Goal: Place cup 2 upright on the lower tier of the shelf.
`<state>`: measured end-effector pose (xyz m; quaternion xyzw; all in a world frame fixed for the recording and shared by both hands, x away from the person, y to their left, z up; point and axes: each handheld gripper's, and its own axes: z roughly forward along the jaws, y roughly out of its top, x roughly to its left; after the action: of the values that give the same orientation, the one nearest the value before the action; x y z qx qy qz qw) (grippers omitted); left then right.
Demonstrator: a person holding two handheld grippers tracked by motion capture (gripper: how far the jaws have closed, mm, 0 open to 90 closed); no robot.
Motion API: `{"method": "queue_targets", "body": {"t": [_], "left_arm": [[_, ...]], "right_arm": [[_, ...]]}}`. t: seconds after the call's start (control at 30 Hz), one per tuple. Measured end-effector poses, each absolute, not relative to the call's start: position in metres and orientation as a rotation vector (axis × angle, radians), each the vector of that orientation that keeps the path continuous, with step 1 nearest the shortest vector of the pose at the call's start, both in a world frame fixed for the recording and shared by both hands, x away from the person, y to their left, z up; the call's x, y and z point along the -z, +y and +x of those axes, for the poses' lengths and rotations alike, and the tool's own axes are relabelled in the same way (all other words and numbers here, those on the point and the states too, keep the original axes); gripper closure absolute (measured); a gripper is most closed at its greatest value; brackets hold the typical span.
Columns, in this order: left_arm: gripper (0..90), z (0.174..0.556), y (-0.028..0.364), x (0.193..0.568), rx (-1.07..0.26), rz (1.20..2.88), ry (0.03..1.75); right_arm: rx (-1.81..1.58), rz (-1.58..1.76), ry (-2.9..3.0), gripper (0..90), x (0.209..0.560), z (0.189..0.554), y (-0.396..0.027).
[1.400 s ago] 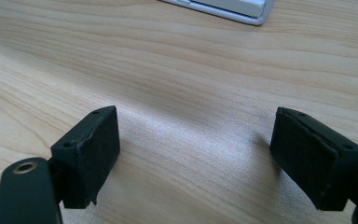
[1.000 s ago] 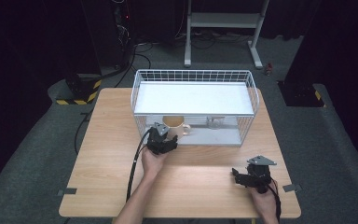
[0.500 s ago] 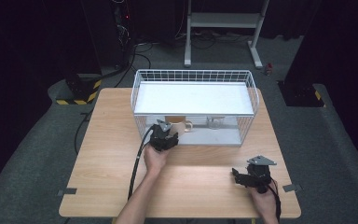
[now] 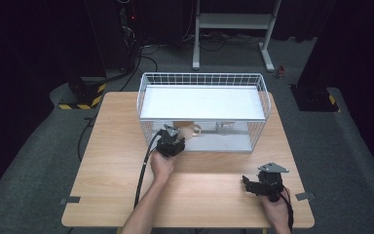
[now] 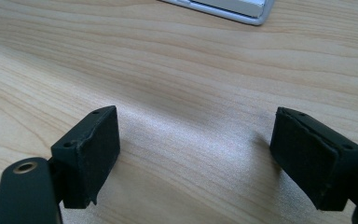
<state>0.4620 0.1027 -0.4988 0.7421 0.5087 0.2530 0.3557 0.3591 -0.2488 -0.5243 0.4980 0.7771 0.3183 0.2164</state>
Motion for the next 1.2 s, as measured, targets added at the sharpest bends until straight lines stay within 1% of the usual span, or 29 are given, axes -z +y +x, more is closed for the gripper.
{"method": "queue_targets", "body": {"t": [0.17, 0.33, 0.43, 0.53, 0.67, 0.7, 0.73, 0.93, 1.03, 1.1, 1.2], "left_arm": [[59.3, 0.467, 0.099, 0.498, -0.629, 1.931, 1.329], [60.9, 0.471, 0.099, 0.495, -0.658, 1.938, 1.324], [62.3, 0.473, 0.098, 0.497, -0.642, 1.929, 1.34], [63.5, 0.476, 0.097, 0.498, -0.655, 1.945, 1.352], [64.4, 0.481, 0.095, 0.498, -0.651, 1.94, 1.365], [64.5, 0.483, 0.097, 0.497, -0.668, 1.978, 1.327], [64.6, 0.483, 0.095, 0.497, -0.655, 1.956, 1.353], [64.5, 0.486, 0.097, 0.498, -0.651, 1.948, 1.369], [62.4, 0.484, 0.097, 0.497, -0.62, 1.935, 1.364], [59.9, 0.482, 0.097, 0.495, -0.628, 1.955, 1.332], [53.3, 0.477, 0.096, 0.491, -0.635, 1.975, 1.3]], "right_arm": [[-0.882, 1.38, 2.153, 15.8, 0.524, 0.359, -0.249], [-0.882, 1.38, 2.153, 15.8, 0.524, 0.359, -0.249], [-0.882, 1.38, 2.153, 15.8, 0.524, 0.359, -0.249], [-0.882, 1.381, 2.153, 15.8, 0.524, 0.359, -0.249], [-0.882, 1.38, 2.153, 15.8, 0.524, 0.359, -0.249], [-0.883, 1.381, 2.152, 15.8, 0.524, 0.359, -0.249], [-0.882, 1.38, 2.153, 15.8, 0.524, 0.359, -0.249], [-0.882, 1.38, 2.153, 15.8, 0.524, 0.359, -0.249], [-0.882, 1.38, 2.153, 15.8, 0.524, 0.359, -0.249], [-0.882, 1.38, 2.153, 15.8, 0.524, 0.359, -0.249], [-0.882, 1.38, 2.153, 15.8, 0.524, 0.359, -0.249]]}}
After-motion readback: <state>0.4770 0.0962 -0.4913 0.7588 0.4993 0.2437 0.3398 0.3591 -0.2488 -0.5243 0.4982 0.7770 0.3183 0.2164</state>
